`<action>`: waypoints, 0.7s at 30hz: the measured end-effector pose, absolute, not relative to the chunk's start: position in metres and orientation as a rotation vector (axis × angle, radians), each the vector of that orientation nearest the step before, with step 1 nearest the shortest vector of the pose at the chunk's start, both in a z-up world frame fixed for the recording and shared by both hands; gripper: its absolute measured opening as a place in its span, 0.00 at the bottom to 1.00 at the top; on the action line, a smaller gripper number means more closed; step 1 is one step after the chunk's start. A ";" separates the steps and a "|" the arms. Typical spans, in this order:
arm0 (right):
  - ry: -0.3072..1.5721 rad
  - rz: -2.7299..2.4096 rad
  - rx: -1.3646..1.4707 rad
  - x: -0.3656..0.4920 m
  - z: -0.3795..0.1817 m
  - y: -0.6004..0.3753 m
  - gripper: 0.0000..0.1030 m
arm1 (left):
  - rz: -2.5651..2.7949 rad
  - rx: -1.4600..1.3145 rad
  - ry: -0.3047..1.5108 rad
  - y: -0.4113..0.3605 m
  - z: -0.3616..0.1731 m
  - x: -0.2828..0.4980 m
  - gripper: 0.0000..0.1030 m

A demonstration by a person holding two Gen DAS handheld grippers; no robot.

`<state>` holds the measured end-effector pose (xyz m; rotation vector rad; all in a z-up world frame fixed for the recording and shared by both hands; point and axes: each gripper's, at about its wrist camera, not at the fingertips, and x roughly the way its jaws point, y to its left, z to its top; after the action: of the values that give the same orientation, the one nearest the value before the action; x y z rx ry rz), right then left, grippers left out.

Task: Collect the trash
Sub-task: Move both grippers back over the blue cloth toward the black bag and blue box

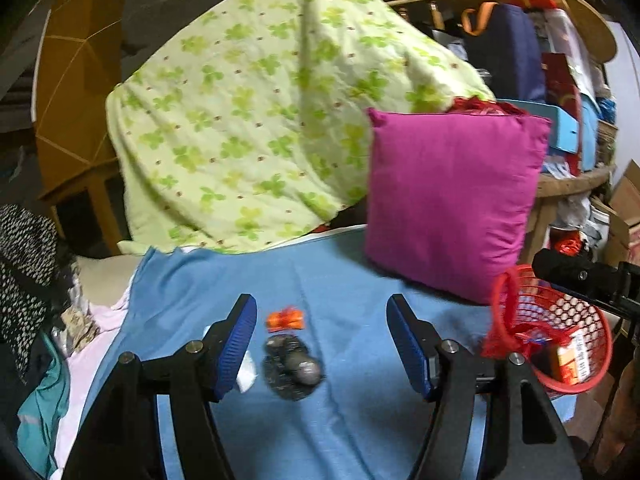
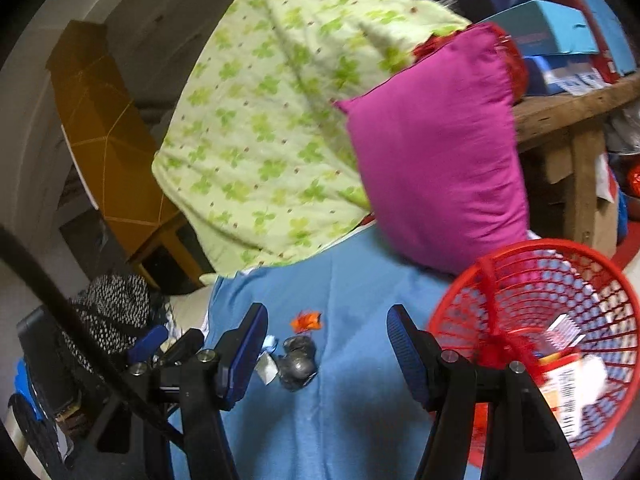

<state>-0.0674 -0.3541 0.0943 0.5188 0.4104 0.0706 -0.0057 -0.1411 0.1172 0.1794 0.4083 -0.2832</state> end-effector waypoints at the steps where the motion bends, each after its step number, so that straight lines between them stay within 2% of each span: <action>1: 0.421 0.077 0.513 -0.061 0.093 -0.347 0.64 | -0.275 0.173 0.411 -0.135 0.116 -0.003 0.67; 15: 0.572 0.143 0.460 0.027 0.053 -0.280 0.64 | -0.134 0.083 0.517 -0.042 0.062 0.056 0.68; 21: 0.670 0.184 0.431 0.072 0.015 -0.258 0.64 | -0.053 -0.005 0.626 0.010 0.015 0.092 0.68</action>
<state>0.0721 -0.2580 0.0152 0.4310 0.6695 0.1840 0.0923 0.0097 0.0145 -0.0047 0.6255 -0.0530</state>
